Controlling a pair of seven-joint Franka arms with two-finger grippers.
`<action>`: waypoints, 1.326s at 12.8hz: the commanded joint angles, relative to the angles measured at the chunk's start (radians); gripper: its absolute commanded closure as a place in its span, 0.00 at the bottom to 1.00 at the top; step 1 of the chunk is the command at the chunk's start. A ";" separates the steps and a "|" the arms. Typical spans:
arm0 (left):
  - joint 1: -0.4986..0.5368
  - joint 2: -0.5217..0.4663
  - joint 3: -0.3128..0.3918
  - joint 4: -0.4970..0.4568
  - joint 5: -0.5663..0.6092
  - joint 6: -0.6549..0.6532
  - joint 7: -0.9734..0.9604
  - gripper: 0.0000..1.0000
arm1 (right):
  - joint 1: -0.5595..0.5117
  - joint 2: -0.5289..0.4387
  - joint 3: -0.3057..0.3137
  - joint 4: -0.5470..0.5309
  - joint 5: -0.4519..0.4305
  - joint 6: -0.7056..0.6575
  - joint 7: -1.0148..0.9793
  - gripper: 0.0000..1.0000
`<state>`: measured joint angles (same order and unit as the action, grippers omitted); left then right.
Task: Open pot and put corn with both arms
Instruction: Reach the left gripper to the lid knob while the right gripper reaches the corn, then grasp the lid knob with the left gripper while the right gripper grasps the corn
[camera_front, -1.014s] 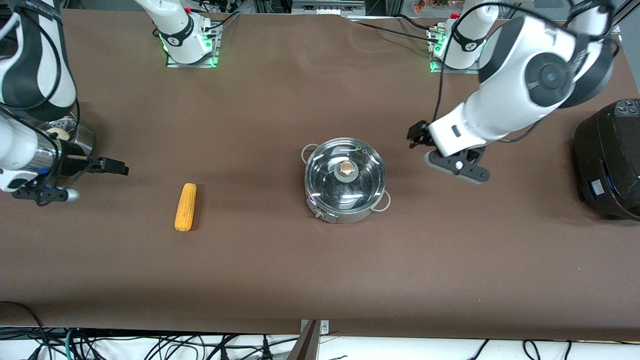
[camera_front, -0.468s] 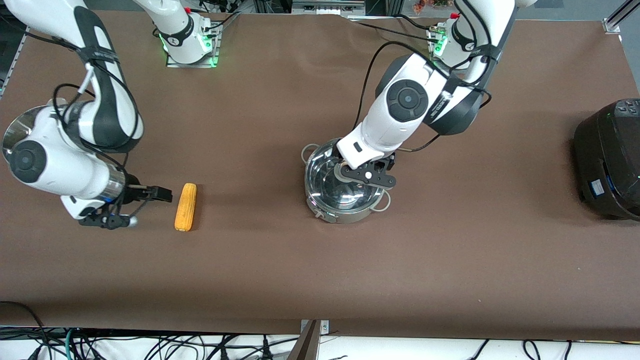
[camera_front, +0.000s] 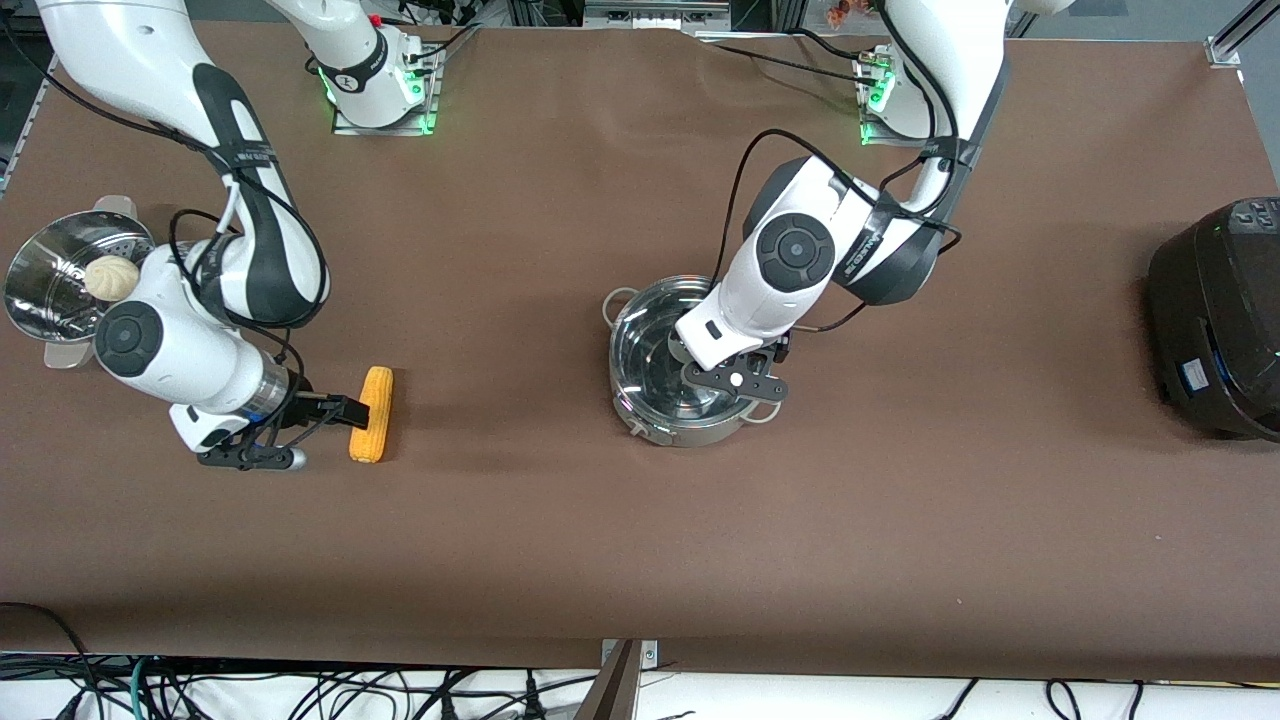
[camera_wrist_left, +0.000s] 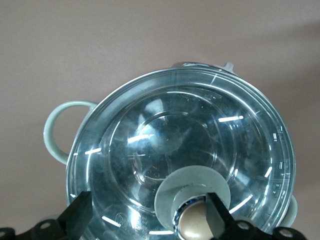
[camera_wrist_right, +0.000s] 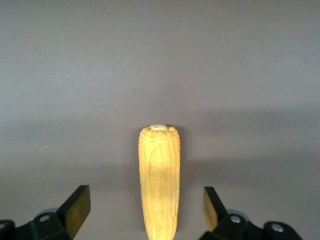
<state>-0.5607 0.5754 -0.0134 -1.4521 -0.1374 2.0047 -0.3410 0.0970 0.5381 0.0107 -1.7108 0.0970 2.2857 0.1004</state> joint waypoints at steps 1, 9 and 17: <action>-0.005 0.014 0.003 0.039 0.007 -0.011 -0.012 0.00 | 0.006 0.016 -0.005 -0.042 0.004 0.085 0.010 0.00; -0.022 0.020 0.003 0.041 -0.050 -0.011 -0.016 0.00 | 0.033 0.059 -0.003 -0.144 0.003 0.245 0.005 0.00; -0.050 0.041 0.004 0.041 -0.039 -0.009 -0.013 0.26 | 0.040 0.079 -0.005 -0.156 0.003 0.276 -0.010 0.00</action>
<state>-0.5993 0.6039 -0.0194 -1.4418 -0.1652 2.0039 -0.3495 0.1350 0.6129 0.0092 -1.8579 0.0970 2.5381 0.1003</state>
